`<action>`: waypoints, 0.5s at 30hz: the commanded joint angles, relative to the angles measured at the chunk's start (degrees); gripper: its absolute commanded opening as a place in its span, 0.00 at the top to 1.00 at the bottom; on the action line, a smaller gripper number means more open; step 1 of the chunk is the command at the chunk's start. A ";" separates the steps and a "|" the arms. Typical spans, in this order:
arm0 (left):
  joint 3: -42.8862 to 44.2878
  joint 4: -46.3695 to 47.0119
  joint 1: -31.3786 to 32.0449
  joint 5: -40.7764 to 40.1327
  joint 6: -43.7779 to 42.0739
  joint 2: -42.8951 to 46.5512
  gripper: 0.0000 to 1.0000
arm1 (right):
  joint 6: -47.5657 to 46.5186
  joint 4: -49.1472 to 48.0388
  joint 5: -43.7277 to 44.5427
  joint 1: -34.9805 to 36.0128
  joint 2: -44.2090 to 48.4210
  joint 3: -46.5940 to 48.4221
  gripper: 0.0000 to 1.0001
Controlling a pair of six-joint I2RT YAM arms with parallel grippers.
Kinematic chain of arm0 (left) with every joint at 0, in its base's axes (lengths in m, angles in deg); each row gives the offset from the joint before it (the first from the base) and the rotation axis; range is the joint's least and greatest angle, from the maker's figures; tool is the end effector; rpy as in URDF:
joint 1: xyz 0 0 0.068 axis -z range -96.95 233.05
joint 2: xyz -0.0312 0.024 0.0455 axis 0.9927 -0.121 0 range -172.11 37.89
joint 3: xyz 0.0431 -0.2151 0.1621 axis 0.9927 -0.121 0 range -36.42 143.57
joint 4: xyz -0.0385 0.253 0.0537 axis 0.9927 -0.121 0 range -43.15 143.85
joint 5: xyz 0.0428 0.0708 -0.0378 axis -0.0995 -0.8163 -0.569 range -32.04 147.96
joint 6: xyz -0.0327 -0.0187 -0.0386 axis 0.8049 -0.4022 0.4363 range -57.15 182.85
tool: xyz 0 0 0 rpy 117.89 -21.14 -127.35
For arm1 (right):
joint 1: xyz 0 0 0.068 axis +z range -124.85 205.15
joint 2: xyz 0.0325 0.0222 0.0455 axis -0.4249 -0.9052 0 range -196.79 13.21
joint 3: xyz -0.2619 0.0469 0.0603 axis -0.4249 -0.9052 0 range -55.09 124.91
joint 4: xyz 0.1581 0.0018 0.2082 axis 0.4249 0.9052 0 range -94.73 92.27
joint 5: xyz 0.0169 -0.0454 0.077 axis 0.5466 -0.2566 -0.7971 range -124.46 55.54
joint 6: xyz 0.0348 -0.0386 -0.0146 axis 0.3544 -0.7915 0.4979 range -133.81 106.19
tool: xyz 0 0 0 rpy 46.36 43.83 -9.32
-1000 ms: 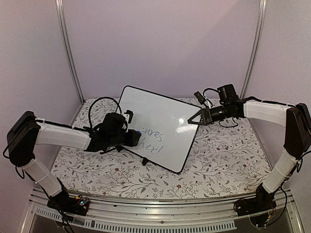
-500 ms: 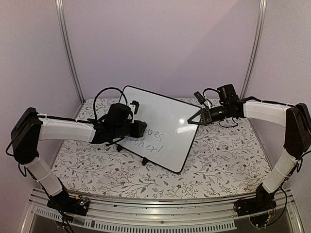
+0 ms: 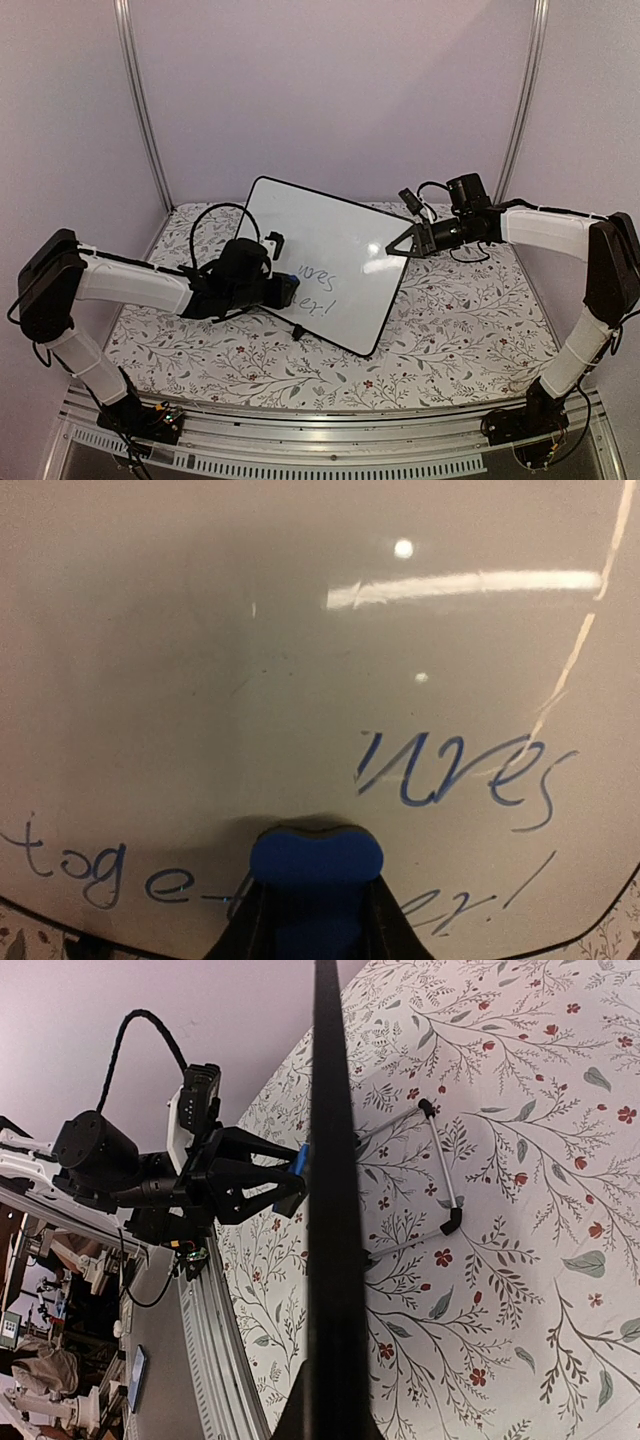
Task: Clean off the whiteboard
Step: Erase the center of the whiteboard.
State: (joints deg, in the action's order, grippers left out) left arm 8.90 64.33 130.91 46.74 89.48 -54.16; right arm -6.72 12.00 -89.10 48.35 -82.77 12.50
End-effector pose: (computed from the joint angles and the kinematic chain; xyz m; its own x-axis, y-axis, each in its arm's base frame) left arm 0.2259 -0.2394 0.1756 -0.6336 0.0449 -0.7724 0.3783 0.8888 -0.2587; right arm 0.3178 0.1678 0.2452 -0.7397 -0.2394 -0.6289 -0.6708 0.3374 0.6605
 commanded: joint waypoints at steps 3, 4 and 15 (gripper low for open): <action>2.21 -3.18 -0.01 -1.47 -1.56 -2.01 1.00 | -3.27 4.41 -2.15 5.23 -2.86 -1.64 1.00; 3.70 -3.26 -0.20 -1.54 -2.23 -2.36 1.00 | -3.24 4.40 -2.15 5.19 -2.89 -1.61 1.00; 11.01 -4.32 -2.06 -1.55 -6.23 -4.51 1.00 | -3.27 4.63 -1.82 5.32 -2.32 -1.93 1.00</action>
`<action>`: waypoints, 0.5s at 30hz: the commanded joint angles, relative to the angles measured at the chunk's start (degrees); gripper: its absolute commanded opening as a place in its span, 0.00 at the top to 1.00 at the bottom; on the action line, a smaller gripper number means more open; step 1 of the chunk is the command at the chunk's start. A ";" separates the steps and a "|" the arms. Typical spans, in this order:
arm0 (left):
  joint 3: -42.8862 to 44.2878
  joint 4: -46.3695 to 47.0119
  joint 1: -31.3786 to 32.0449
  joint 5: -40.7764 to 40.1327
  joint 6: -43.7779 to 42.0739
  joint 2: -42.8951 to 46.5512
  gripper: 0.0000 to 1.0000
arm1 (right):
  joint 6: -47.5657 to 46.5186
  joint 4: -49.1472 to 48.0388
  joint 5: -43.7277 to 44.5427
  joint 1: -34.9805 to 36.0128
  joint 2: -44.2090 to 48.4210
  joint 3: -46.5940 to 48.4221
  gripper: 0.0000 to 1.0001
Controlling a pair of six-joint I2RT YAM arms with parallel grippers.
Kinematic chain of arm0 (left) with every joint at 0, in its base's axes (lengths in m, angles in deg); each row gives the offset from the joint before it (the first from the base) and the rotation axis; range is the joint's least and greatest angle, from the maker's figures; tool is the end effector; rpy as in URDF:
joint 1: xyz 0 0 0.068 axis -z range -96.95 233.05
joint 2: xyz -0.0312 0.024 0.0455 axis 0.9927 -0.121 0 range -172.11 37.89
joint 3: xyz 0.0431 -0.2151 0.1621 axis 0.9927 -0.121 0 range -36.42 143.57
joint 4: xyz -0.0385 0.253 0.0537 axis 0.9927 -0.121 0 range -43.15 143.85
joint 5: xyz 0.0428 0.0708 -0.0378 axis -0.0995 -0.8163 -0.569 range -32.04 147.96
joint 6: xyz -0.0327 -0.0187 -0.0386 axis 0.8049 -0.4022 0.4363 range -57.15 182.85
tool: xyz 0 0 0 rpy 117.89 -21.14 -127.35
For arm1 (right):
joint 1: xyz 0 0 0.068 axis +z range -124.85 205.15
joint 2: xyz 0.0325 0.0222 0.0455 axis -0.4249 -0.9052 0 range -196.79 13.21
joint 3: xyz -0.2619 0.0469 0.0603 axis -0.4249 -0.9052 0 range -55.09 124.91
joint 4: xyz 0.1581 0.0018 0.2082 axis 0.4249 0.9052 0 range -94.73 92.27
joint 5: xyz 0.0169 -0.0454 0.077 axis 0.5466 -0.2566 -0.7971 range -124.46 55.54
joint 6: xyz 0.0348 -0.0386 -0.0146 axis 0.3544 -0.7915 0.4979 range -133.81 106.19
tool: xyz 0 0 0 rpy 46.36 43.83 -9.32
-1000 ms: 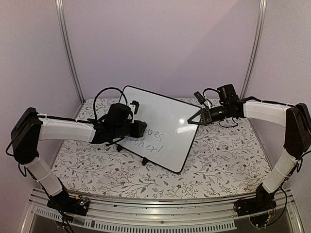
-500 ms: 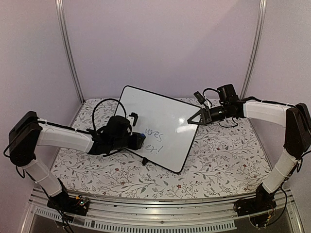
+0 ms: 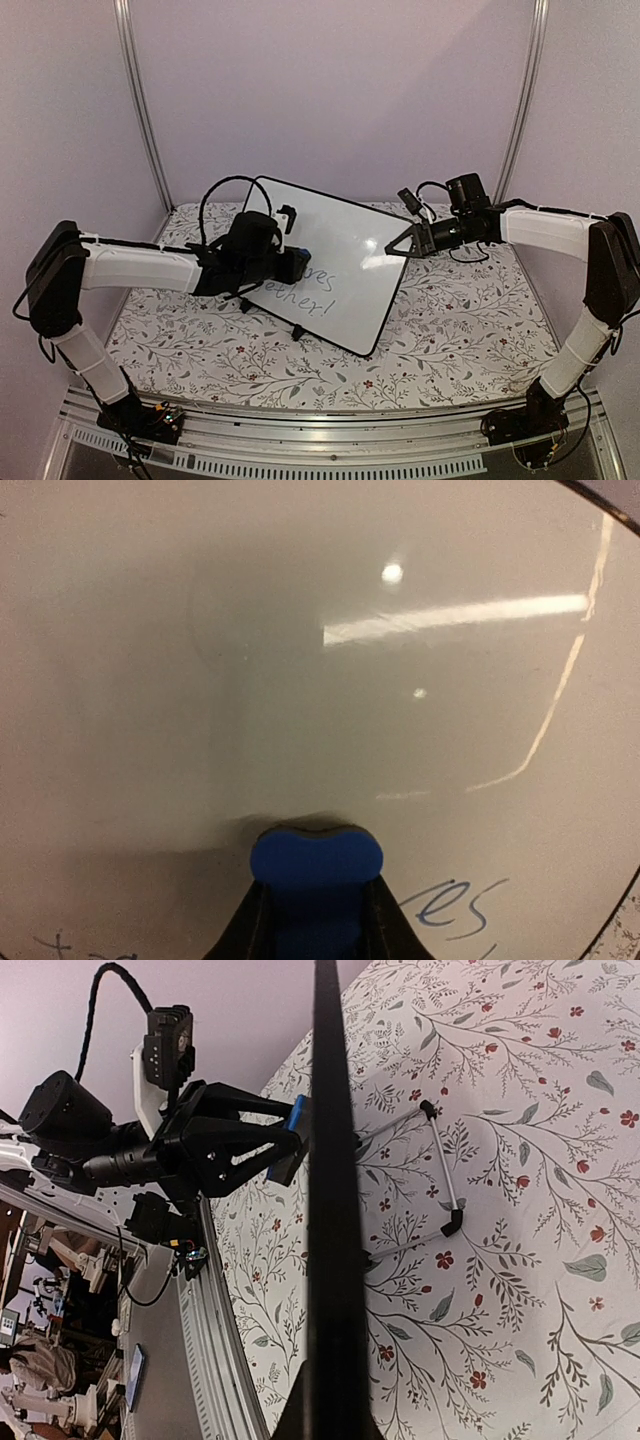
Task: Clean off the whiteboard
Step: Erase the center of the whiteboard.
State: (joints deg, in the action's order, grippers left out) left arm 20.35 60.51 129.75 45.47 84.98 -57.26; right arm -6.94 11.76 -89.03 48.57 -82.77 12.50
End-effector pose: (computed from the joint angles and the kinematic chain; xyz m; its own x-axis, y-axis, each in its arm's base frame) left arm 0.2564 -0.2609 0.2141 -0.5543 0.0518 -0.8307 0.4055 0.8884 -0.2152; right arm 0.3175 0.1691 0.2455 -0.7338 -0.2424 -0.6347 -0.6773 0.3339 0.6555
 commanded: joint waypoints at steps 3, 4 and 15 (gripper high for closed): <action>-3.67 -0.26 -0.34 0.47 0.31 -0.68 1.00 | -3.09 4.80 -1.99 5.14 -2.45 -1.99 1.00; -4.96 -0.12 -0.09 0.68 0.82 -0.23 1.00 | -3.09 4.66 -2.03 5.14 -2.52 -2.10 1.00; -10.57 0.86 2.52 0.94 4.73 0.65 1.00 | -2.81 4.23 -2.30 5.32 -3.63 -1.43 1.00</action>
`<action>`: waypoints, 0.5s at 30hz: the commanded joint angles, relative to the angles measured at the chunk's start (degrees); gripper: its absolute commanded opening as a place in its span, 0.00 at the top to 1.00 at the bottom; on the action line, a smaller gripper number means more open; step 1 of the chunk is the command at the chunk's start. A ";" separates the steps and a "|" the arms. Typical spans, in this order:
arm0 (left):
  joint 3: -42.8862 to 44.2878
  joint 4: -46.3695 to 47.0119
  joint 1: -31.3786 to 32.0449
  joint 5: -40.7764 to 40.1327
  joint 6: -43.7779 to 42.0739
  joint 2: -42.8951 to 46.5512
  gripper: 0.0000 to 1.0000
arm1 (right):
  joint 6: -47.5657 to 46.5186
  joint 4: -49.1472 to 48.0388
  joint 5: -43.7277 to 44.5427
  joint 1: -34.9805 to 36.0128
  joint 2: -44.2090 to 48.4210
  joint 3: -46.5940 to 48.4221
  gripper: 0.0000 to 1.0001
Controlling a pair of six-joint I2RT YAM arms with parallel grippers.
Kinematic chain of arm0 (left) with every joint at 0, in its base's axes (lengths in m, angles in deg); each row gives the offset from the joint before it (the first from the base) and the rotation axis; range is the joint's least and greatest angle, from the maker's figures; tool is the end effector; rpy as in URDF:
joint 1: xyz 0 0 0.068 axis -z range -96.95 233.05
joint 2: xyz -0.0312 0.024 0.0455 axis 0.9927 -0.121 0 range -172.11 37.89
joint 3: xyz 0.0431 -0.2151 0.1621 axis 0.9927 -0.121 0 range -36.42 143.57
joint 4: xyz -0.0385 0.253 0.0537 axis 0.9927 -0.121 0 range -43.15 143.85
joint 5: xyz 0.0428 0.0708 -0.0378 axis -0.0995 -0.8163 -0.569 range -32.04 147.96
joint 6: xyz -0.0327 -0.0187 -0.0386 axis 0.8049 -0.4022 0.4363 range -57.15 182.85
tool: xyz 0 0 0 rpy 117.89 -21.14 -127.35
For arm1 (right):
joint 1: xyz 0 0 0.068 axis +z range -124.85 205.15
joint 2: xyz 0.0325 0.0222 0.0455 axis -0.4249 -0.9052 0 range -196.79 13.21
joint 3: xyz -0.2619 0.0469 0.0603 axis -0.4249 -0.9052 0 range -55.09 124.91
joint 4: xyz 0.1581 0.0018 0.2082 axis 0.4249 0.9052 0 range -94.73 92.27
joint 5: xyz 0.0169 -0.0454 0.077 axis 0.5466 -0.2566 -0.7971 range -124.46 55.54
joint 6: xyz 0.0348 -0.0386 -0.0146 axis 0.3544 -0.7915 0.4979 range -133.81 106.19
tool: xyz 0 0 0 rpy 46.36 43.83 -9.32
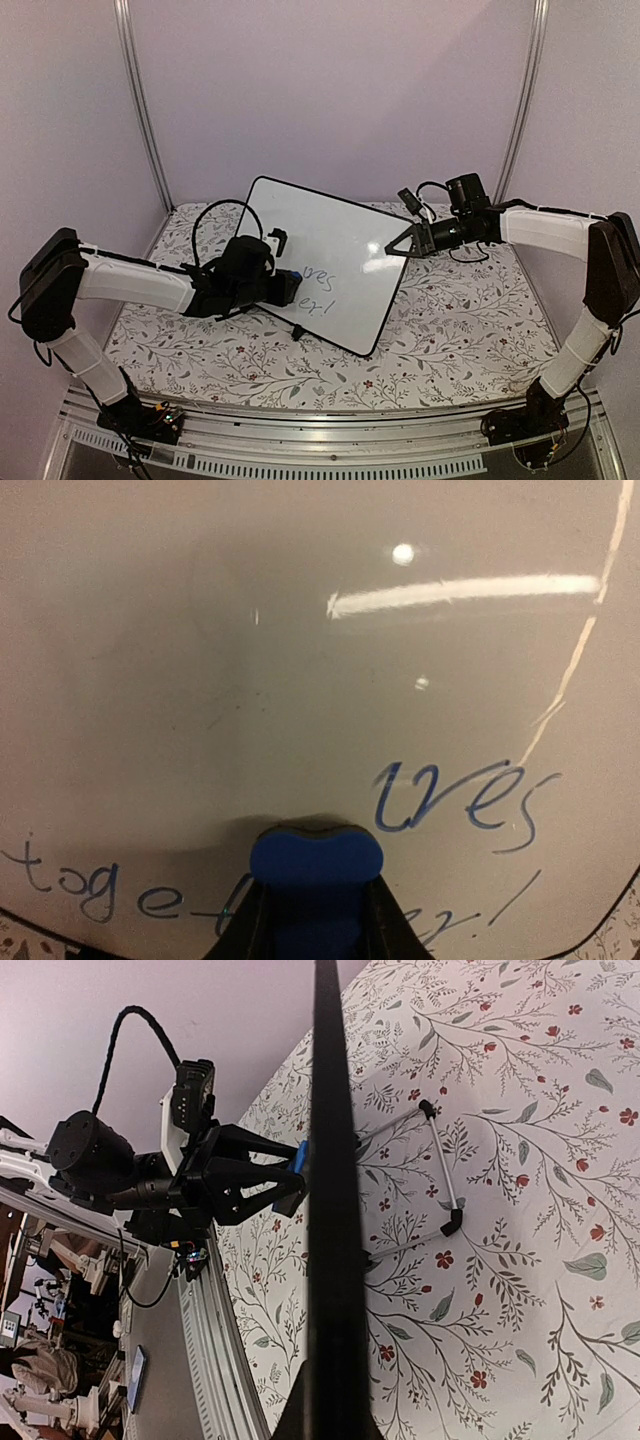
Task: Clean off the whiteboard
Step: Erase the center of the whiteboard.
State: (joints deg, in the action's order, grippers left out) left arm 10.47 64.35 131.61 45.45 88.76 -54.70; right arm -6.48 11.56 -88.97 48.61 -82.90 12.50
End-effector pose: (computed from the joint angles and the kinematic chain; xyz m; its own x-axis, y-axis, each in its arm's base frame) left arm 0.2275 -0.2461 0.1810 -0.6119 0.0484 -0.7895 0.3862 0.8893 -0.2448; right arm 0.3179 0.1696 0.2449 -0.7383 -0.2398 -0.6304 -0.6723 0.3360 0.6596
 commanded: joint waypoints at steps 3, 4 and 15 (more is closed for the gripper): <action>2.38 -3.16 0.70 0.24 -0.68 -2.86 1.00 | -3.29 4.54 -2.36 5.29 -3.55 -1.45 1.00; 3.53 -3.25 0.62 -0.03 -1.30 -3.19 1.00 | -3.29 4.60 -2.36 5.29 -3.55 -1.47 1.00; 8.83 -4.41 -1.17 -0.48 -4.90 -3.58 1.00 | -3.33 4.81 -2.39 5.38 -3.63 -0.95 1.00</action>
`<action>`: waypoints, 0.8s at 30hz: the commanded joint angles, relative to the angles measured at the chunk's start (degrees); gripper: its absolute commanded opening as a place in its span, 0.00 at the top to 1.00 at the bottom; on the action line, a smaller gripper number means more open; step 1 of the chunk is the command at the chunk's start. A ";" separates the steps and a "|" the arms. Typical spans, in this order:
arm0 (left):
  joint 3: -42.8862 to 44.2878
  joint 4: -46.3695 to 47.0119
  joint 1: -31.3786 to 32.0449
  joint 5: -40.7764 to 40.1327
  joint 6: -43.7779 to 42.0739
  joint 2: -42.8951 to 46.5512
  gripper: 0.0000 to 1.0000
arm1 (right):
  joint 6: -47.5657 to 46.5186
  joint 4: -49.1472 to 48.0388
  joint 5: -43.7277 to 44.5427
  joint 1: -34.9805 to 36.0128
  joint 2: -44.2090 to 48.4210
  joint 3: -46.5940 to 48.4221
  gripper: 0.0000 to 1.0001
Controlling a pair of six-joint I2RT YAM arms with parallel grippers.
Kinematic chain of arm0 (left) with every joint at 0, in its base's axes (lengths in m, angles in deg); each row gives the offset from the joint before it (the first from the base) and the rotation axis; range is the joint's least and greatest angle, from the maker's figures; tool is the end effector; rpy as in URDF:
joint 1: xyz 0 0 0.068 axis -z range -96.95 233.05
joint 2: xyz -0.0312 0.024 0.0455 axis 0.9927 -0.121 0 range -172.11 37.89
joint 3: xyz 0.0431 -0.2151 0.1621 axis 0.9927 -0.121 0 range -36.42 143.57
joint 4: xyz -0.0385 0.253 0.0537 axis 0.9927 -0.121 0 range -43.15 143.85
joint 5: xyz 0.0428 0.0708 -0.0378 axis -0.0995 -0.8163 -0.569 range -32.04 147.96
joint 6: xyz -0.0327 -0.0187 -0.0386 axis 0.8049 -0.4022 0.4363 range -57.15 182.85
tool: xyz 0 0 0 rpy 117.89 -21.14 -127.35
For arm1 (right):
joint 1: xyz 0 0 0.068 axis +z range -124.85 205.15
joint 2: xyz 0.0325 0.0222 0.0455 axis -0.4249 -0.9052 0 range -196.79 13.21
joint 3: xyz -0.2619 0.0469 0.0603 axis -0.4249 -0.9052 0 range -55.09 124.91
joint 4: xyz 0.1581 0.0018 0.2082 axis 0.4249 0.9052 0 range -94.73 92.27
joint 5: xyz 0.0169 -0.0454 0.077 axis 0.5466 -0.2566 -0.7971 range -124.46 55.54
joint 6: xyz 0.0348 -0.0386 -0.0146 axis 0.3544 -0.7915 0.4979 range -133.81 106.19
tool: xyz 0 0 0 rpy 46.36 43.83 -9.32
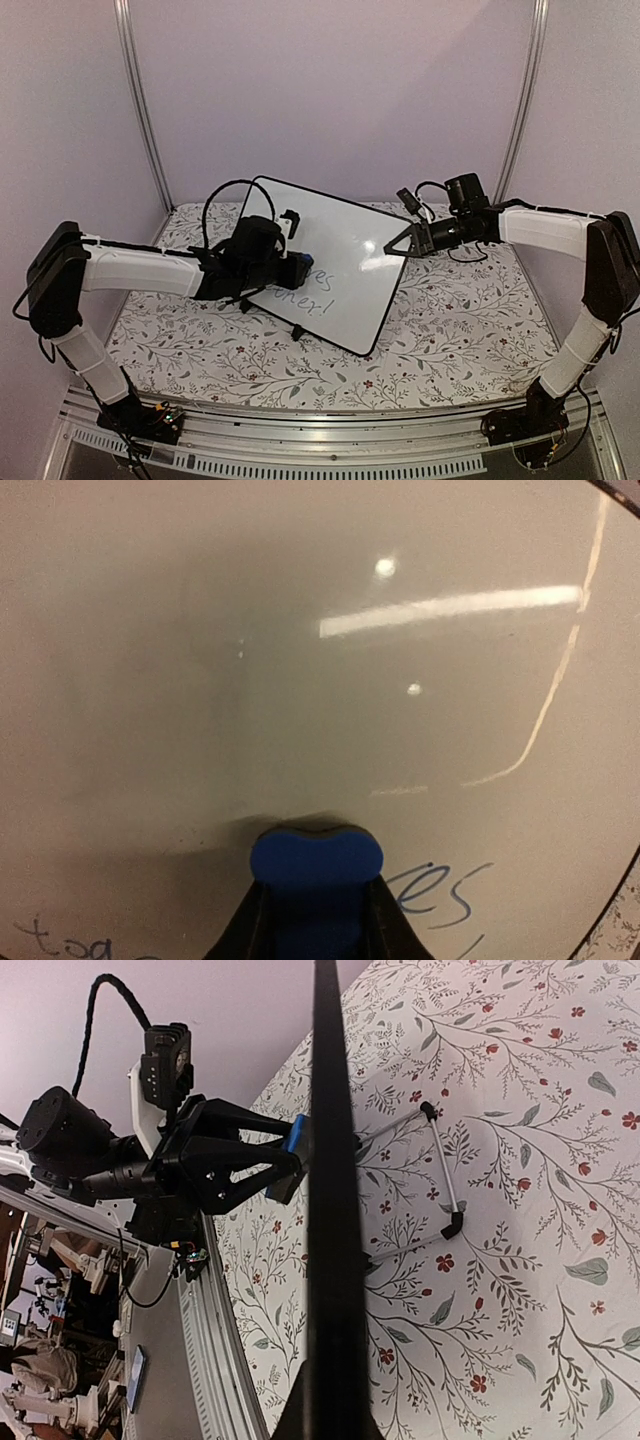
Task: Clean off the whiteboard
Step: Erase the center of the whiteboard.
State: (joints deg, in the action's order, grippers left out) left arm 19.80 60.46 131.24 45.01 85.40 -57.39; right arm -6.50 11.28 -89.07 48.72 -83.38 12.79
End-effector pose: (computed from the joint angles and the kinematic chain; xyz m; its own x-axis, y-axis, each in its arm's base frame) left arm 0.2487 -0.2662 0.2102 -0.5607 0.0662 -0.8254 0.4173 0.8836 -0.2126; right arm 0.3194 0.1710 0.2440 -0.7367 -0.2411 -0.6318 -0.6743 0.3326 0.6593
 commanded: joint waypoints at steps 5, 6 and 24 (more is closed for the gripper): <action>-5.32 -0.55 0.46 1.12 0.69 -0.10 1.00 | -3.44 5.13 -2.34 5.34 -3.37 -1.20 1.00; -6.48 -0.55 1.01 1.29 1.55 -0.04 1.00 | -3.44 5.12 -2.30 5.34 -3.45 -1.15 1.00; -2.09 0.32 0.14 -0.55 0.23 -1.53 1.00 | -3.44 5.39 -2.09 5.83 -3.82 -0.83 1.00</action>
State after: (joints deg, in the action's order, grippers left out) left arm 13.55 60.84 134.03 44.11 88.06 -56.21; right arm -6.26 11.54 -89.12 48.78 -84.17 13.70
